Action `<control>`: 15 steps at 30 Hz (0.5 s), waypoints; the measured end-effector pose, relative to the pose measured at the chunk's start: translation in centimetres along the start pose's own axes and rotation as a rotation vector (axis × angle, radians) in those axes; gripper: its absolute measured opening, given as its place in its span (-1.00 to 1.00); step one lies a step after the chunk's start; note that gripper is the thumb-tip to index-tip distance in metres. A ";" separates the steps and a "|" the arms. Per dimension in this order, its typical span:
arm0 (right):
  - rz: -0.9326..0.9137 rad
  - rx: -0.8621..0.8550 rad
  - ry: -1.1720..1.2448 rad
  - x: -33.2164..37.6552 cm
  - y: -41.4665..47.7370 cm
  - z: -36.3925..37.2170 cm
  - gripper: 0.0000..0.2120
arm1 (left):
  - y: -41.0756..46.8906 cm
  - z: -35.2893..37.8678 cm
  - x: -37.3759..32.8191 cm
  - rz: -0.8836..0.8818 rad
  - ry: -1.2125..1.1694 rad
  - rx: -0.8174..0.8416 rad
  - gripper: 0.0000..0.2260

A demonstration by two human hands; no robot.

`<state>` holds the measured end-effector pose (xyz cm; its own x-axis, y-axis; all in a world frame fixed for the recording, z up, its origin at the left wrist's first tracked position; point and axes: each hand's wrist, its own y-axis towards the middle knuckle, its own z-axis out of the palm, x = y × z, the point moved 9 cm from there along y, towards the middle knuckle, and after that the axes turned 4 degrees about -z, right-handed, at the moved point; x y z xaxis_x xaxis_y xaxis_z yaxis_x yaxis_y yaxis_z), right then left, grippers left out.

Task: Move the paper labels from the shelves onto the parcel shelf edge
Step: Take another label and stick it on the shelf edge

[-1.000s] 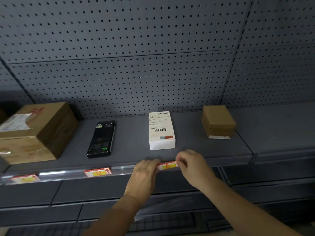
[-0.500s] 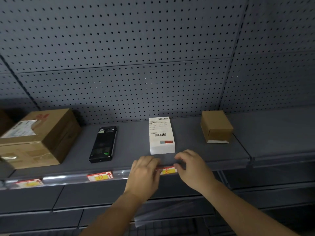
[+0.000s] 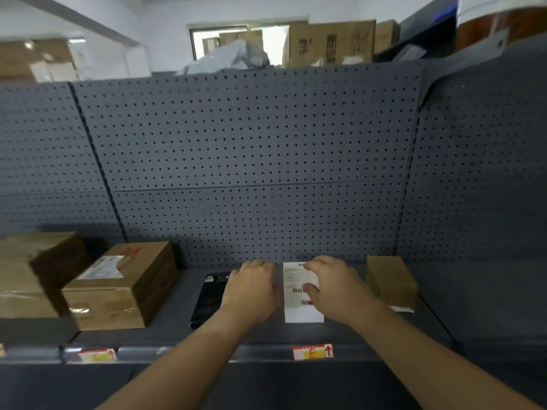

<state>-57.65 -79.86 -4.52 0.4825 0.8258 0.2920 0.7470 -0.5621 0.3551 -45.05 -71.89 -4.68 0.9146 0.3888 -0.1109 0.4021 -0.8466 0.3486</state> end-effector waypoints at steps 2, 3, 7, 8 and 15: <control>-0.043 0.000 -0.013 1.5 1.0 -0.5 -0.64 | 0.0 -1.5 1.2 -0.026 0.006 -0.030 -0.68; -0.064 0.008 -0.019 2.3 1.6 -0.5 -0.67 | -0.1 -2.1 2.0 -0.048 0.010 -0.040 -0.71; -0.190 0.049 0.029 6.3 4.6 0.5 -0.68 | -1.7 -5.0 6.2 -0.163 0.074 -0.119 -0.74; -0.236 0.065 0.050 7.8 5.3 1.0 -0.64 | -2.4 -5.8 7.6 -0.208 0.082 -0.134 -0.73; -0.546 0.147 0.251 22.1 7.3 5.1 -0.60 | -11.7 -12.1 18.0 -0.550 0.190 -0.188 -0.69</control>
<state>-39.20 -65.49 -0.05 -0.0964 0.9461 0.3093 0.9195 -0.0342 0.3915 -33.80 -50.60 0.46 0.5448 0.8232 -0.1595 0.7831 -0.4315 0.4478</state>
